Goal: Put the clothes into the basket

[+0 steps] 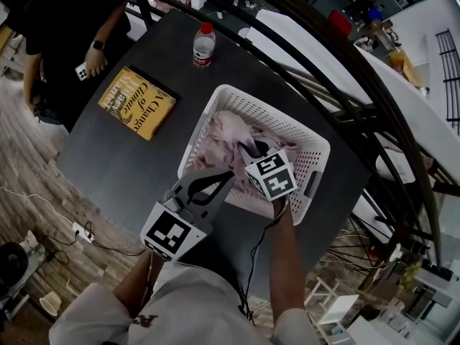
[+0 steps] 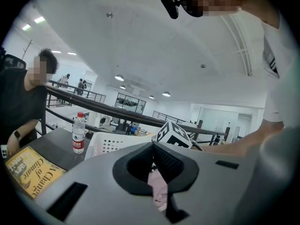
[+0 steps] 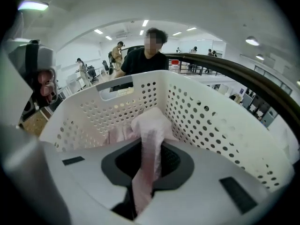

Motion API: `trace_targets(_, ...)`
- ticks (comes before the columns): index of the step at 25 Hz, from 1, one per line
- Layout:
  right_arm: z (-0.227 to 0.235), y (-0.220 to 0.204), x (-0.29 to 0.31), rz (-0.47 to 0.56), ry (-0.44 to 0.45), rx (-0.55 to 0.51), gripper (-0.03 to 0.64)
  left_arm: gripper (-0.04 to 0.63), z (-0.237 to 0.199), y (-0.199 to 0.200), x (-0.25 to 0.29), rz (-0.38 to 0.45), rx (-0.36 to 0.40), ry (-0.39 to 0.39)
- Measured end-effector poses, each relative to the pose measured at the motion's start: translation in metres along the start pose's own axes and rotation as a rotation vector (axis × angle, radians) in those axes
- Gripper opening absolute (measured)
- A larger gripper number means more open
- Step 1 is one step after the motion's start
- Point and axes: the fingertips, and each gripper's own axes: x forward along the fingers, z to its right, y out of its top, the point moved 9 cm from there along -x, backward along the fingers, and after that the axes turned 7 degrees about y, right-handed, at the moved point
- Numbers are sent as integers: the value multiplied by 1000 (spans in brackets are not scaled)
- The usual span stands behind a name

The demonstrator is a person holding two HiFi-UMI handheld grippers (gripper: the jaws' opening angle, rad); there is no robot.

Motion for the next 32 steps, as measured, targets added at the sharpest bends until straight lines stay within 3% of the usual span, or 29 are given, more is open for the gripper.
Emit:
trace_targets(27,-4,-9,1,15,-25,-5,65,5,1,-3,-4,6,11,1)
trace_targets(32,-8,-8,-8,2,-43,-24,162,5,4,1,-9,12,22,-1)
